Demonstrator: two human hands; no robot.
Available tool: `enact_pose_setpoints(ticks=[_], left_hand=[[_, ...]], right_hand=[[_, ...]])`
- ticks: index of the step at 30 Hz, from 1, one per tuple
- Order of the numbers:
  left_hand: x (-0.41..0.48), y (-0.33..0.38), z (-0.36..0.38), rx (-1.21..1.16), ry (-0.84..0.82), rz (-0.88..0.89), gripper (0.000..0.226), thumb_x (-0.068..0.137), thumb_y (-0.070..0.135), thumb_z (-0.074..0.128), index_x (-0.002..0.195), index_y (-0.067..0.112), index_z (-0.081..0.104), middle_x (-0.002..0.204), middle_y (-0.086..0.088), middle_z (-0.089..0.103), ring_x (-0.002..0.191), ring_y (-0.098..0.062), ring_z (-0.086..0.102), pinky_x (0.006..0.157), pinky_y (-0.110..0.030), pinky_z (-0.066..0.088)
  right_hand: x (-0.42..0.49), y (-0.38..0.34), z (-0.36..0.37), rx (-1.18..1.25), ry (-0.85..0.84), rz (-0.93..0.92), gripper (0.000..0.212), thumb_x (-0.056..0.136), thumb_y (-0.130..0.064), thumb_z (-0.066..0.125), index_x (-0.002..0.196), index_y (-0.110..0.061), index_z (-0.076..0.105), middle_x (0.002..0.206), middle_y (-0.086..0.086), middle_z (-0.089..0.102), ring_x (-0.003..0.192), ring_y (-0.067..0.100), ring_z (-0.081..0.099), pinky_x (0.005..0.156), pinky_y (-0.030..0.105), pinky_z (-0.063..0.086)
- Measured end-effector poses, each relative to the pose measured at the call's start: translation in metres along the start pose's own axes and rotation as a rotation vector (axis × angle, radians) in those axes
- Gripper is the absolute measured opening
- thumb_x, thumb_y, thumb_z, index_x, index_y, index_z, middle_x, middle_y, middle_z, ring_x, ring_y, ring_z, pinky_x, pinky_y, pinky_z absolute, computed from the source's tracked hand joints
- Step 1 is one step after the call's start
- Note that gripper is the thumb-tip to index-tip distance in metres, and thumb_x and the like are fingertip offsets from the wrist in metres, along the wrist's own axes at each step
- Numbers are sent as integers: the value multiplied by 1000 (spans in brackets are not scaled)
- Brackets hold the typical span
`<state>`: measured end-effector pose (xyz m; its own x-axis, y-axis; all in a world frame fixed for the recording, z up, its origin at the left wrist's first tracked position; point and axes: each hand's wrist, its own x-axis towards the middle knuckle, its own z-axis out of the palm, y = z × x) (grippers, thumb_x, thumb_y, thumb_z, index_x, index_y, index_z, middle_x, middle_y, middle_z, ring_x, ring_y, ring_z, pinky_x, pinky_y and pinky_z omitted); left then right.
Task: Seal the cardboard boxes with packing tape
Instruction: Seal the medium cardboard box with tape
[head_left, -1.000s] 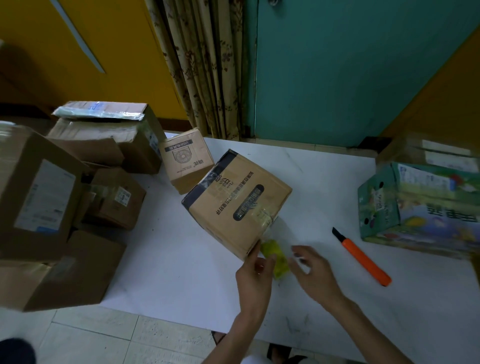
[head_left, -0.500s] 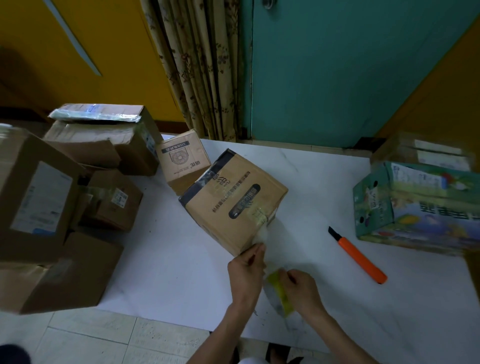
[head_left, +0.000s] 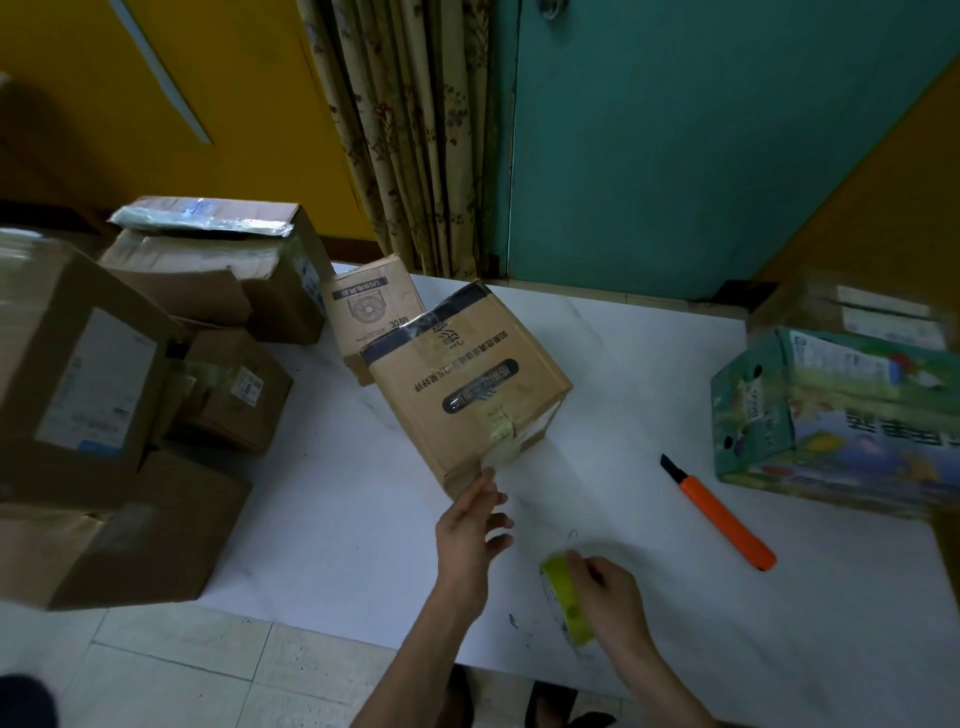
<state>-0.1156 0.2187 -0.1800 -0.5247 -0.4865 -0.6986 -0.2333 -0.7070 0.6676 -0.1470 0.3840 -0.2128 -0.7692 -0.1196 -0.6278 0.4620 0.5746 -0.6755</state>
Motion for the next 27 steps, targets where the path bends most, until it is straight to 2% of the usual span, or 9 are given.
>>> enact_pose_setpoints(ticks=[4, 6, 9, 12, 14, 18, 21, 24, 27], left_hand=[[6, -7, -8, 141, -53, -147, 22, 94, 14, 69, 116, 11, 69, 92, -6, 73, 70, -22, 63, 64, -32, 51], [8, -15, -13, 369, -90, -111, 21, 95, 16, 68, 116, 16, 71, 96, -4, 74, 76, -19, 66, 68, -29, 53], [9, -23, -17, 641, -217, -49, 10, 95, 23, 69, 102, 25, 76, 103, 11, 72, 89, -3, 64, 73, -15, 49], [10, -22, -24, 815, -387, -5, 11, 91, 29, 75, 95, 20, 79, 97, 10, 72, 87, -1, 63, 76, -14, 46], [13, -18, -31, 860, -415, 40, 14, 89, 29, 78, 93, 17, 82, 91, 9, 76, 83, 1, 64, 76, -15, 47], [19, -7, -46, 996, -423, 167, 13, 86, 16, 79, 99, 15, 82, 84, 25, 71, 80, 9, 65, 83, -15, 52], [18, -1, -55, 1053, -412, 205, 19, 85, 11, 77, 103, 14, 81, 92, 17, 73, 85, 4, 67, 86, -18, 55], [16, -3, -65, 1083, -409, 206, 19, 85, 8, 74, 101, 16, 82, 92, 12, 75, 78, 0, 68, 78, -18, 56], [11, -9, -73, 1075, -395, 221, 20, 84, 5, 72, 94, 18, 83, 80, 22, 73, 70, 2, 66, 70, -19, 55]], right_hand=[[-2, -3, 6, -20, -20, -6, 50, 97, -30, 59, 54, -18, 36, 45, -12, 33, 42, 4, 34, 45, 18, 26], [-4, -4, 7, -24, -33, -16, 48, 97, -32, 59, 56, -16, 41, 49, -8, 41, 46, 5, 40, 47, 19, 30], [-8, -4, 8, 13, -104, -34, 37, 96, -31, 62, 65, -12, 57, 59, -2, 56, 53, 8, 53, 53, 24, 42], [-14, -6, 10, 13, -173, -81, 30, 94, -30, 66, 74, -8, 62, 61, -4, 57, 57, 9, 54, 55, 28, 44], [-18, -7, 13, -3, -202, -132, 28, 94, -30, 66, 73, -12, 61, 57, -10, 53, 57, 9, 52, 56, 30, 42], [-22, -8, 21, -63, -227, -202, 16, 94, -19, 65, 78, -16, 64, 57, -12, 58, 56, 3, 55, 56, 25, 43], [-20, -5, 29, -109, -212, -236, 16, 92, -25, 67, 76, -22, 65, 62, -7, 61, 59, 11, 55, 57, 32, 44], [-19, -2, 36, -160, -221, -238, 14, 89, -34, 63, 80, -24, 65, 71, 5, 66, 67, 28, 62, 57, 37, 49], [-19, 0, 39, -206, -229, -252, 13, 92, -25, 62, 80, -23, 67, 73, 6, 65, 66, 23, 61, 59, 39, 49]])
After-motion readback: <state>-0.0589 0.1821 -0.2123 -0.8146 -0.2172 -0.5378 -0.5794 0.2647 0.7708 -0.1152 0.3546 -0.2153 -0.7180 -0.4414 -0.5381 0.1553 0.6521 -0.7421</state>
